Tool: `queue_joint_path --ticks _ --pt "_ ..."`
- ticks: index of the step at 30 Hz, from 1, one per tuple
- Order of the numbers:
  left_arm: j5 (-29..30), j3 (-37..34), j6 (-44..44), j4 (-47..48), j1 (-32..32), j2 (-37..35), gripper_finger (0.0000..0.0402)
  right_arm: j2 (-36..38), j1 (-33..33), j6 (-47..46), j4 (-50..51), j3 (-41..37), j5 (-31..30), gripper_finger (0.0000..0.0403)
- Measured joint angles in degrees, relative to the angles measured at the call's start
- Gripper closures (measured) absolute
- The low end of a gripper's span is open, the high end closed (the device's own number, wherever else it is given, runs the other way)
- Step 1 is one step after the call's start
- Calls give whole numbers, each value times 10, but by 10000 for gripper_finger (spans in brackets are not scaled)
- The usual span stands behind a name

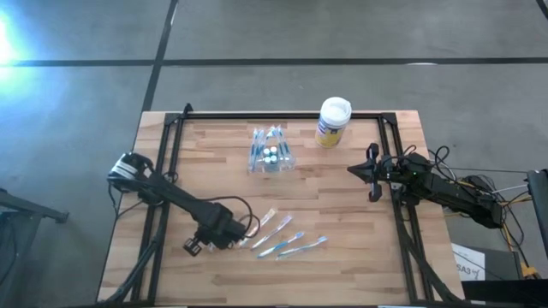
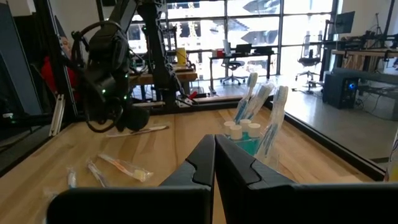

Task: Pick & Place toothbrushing station
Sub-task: Put the violet toothbrush into the transparent organizer

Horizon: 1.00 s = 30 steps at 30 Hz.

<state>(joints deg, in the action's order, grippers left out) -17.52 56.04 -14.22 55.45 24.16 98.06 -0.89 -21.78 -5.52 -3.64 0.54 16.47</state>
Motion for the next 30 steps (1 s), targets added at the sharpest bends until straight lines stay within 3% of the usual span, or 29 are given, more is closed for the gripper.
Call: queue_joint_path --ticks 7,21,30 --pt "37 1 -30 -76 -4 3 398 0 0 0 0 0 0 394" --pt "89 17 -34 -102 -49 -1 398 0 0 2 -1 0 0 394" --pt "91 44 65 -94 -50 -62 393 0 0 2 -1 0 0 394"
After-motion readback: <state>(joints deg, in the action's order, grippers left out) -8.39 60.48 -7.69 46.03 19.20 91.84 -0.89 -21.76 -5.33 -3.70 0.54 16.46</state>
